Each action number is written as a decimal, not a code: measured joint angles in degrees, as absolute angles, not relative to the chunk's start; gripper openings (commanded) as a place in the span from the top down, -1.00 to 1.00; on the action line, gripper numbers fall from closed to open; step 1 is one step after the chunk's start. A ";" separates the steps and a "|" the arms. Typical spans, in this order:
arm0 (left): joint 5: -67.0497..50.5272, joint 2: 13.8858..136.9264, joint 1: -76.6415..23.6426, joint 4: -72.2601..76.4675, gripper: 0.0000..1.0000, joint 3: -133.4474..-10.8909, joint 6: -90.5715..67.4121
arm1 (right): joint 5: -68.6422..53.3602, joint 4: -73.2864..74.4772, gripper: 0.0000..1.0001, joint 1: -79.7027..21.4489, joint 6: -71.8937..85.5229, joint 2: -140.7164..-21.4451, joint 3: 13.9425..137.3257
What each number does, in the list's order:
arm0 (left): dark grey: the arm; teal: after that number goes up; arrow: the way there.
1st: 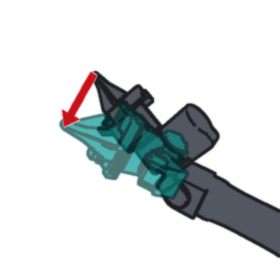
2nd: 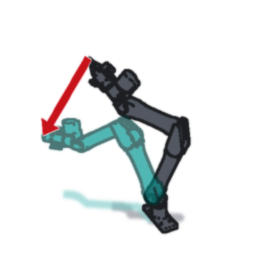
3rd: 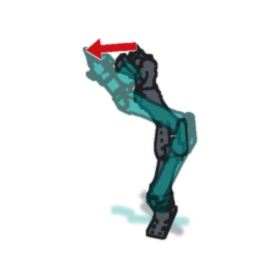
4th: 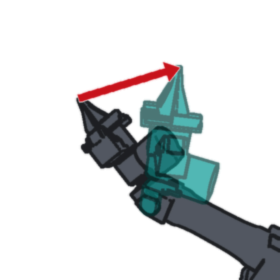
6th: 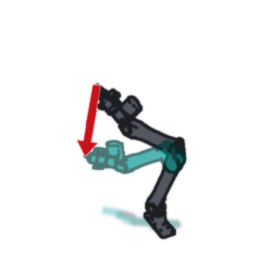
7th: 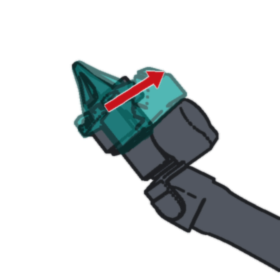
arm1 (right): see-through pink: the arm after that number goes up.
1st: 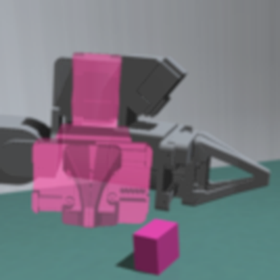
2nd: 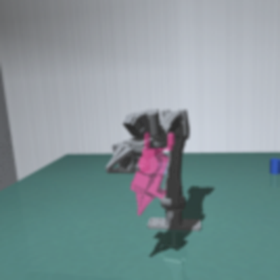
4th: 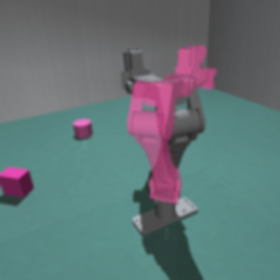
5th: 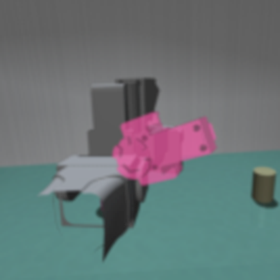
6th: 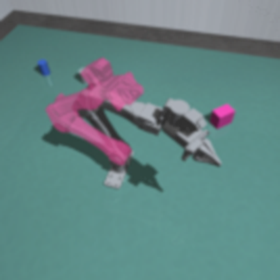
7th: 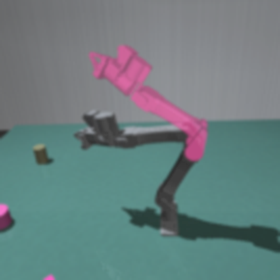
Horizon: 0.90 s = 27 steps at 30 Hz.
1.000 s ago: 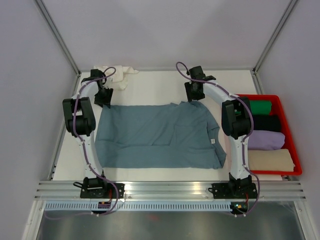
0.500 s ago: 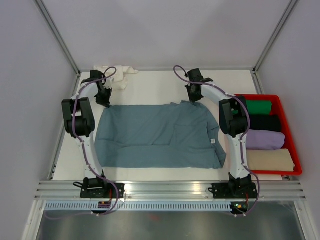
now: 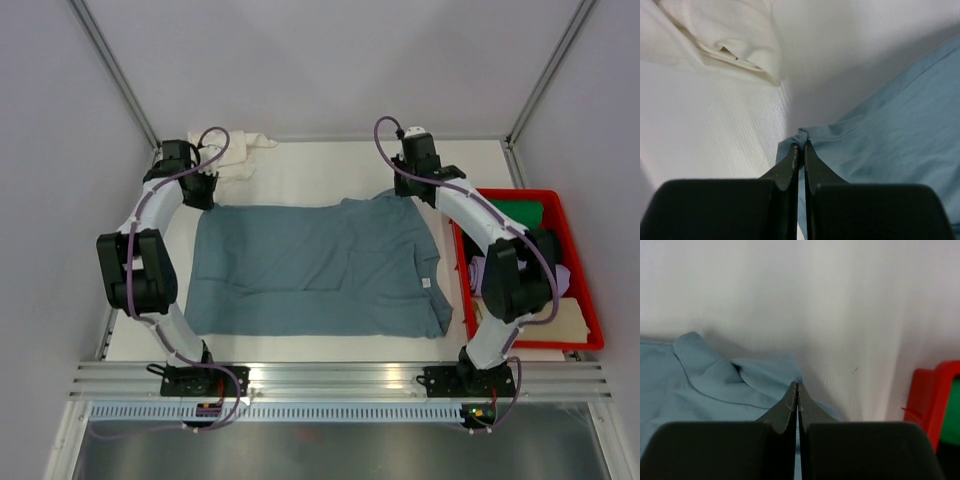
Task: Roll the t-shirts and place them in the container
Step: Fold the tshirt
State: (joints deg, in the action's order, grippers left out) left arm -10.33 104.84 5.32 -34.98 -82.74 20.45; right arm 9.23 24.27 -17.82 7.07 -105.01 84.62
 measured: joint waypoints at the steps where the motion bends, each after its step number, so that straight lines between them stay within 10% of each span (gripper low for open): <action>1: -10.44 103.31 5.32 -34.59 0.95 -81.58 20.80 | 9.13 23.53 0.99 -17.82 7.79 -102.24 82.59; 27: -10.85 81.08 10.87 -31.16 0.95 -52.82 34.33 | 11.92 21.63 0.99 -17.76 23.44 -63.35 39.13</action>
